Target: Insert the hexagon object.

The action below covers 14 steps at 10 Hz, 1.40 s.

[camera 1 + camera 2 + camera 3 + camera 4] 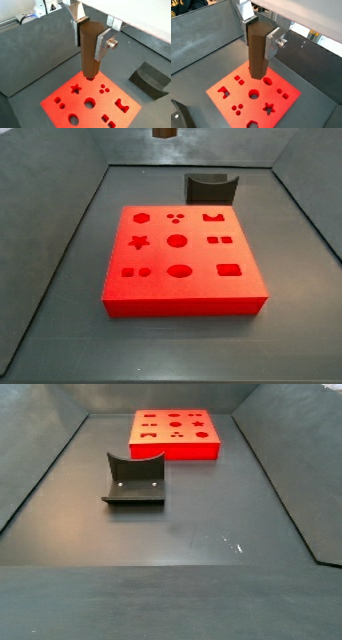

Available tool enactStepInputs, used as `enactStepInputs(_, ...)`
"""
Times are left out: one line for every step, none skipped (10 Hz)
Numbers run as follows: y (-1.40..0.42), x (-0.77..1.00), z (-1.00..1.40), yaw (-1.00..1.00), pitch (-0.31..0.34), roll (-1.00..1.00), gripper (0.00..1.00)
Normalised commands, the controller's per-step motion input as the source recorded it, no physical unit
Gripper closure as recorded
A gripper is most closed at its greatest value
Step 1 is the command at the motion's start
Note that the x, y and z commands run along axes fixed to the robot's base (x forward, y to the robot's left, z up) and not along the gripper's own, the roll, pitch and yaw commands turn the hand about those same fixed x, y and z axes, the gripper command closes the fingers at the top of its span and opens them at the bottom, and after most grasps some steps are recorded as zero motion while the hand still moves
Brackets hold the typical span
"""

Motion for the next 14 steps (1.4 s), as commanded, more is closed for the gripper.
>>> enactStepInputs(0.00, 0.00, -0.02, 0.00, -0.017, 0.01, 1.00)
enactStepInputs(0.00, -0.03, -0.21, 0.00, -0.150, 0.00, 1.00)
enactStepInputs(0.33, -0.14, -0.28, 0.00, -0.116, -0.01, 1.00)
enactStepInputs(0.62, -0.19, -0.41, -0.03, -0.067, -0.12, 1.00)
enactStepInputs(0.74, -0.28, -0.45, -0.08, -0.089, -0.15, 1.00)
enactStepInputs(0.68, -0.39, -0.55, -0.09, -0.167, -0.18, 1.00)
enactStepInputs(0.52, -0.38, -0.62, -0.07, -0.230, -0.17, 1.00)
enactStepInputs(0.40, -0.43, -0.66, -0.05, -0.271, -0.11, 1.00)
enactStepInputs(0.30, -0.47, -0.60, -0.01, -0.314, -0.11, 1.00)
enactStepInputs(0.00, -0.33, -0.62, 0.00, -0.330, 0.00, 1.00)
enactStepInputs(-0.07, -0.01, -0.30, 0.05, -0.166, 0.06, 1.00)
enactStepInputs(0.00, 0.11, -0.21, 0.00, 0.017, 0.06, 1.00)
enactStepInputs(0.00, 0.06, -0.38, -0.05, 0.130, 0.01, 1.00)
enactStepInputs(0.03, 0.07, -0.57, -0.08, 0.243, 0.01, 1.00)
